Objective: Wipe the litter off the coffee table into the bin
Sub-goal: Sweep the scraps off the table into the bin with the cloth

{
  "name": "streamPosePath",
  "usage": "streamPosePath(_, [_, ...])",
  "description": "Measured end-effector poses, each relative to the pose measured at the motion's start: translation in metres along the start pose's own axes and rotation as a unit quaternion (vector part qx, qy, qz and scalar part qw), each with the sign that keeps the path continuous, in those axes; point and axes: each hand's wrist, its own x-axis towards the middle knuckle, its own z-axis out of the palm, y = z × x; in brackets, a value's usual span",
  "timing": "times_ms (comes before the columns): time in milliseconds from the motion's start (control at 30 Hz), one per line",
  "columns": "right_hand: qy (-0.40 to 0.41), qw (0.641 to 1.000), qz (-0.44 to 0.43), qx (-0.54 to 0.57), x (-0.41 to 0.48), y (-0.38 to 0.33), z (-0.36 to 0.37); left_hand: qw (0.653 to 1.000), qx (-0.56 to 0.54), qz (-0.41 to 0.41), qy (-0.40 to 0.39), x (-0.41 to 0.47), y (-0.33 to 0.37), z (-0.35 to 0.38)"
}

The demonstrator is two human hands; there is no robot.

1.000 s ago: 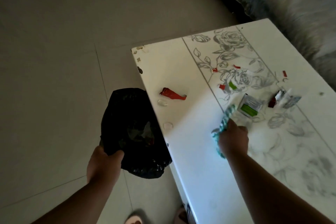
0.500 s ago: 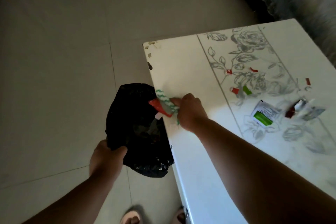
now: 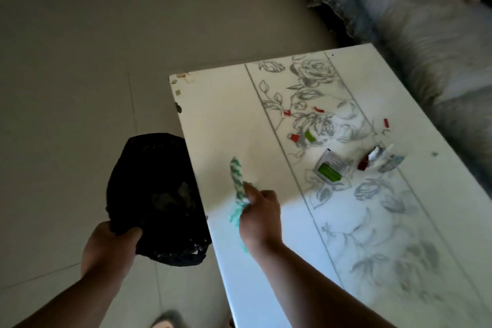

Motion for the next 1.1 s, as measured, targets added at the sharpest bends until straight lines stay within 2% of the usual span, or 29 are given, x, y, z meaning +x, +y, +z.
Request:
streamPosePath(100, [0.133, 0.987, 0.069, -0.048, 0.005, 0.044, -0.041, 1.0, 0.012, -0.006, 0.002, 0.0, 0.002, -0.001])
streamPosePath(200, [0.245, 0.95, 0.187, -0.055, 0.011, 0.09, -0.086, 1.0, 0.017, -0.012, -0.01, 0.001, 0.005, 0.0])
streamPosePath(333, [0.245, 0.923, 0.295, -0.035, 0.038, 0.127, -0.136, 1.0, 0.009, -0.019, -0.02, -0.002, 0.007, -0.001])
streamPosePath(567, [0.096, 0.954, 0.199, -0.205, 0.135, 0.101, -0.152, 0.996, -0.053, -0.063, -0.022, 0.007, -0.002, 0.007])
streamPosePath(733, [0.024, 0.952, 0.106, -0.286, 0.174, 0.054, -0.128, 0.995, -0.074, -0.065, -0.012, 0.01, -0.005, 0.013])
streamPosePath(833, [0.003, 0.947, 0.012, -0.322, 0.183, 0.029, -0.106, 0.994, -0.091, -0.057, -0.01, 0.008, -0.002, 0.016])
streamPosePath(967, [-0.036, 0.94, -0.08, -0.329, 0.171, -0.004, -0.068, 0.995, -0.093, -0.045, -0.008, 0.008, -0.002, 0.018])
streamPosePath(1100, [-0.093, 0.946, -0.136, -0.278, 0.127, -0.025, -0.02, 0.994, -0.093, -0.05, -0.006, 0.009, -0.004, 0.017])
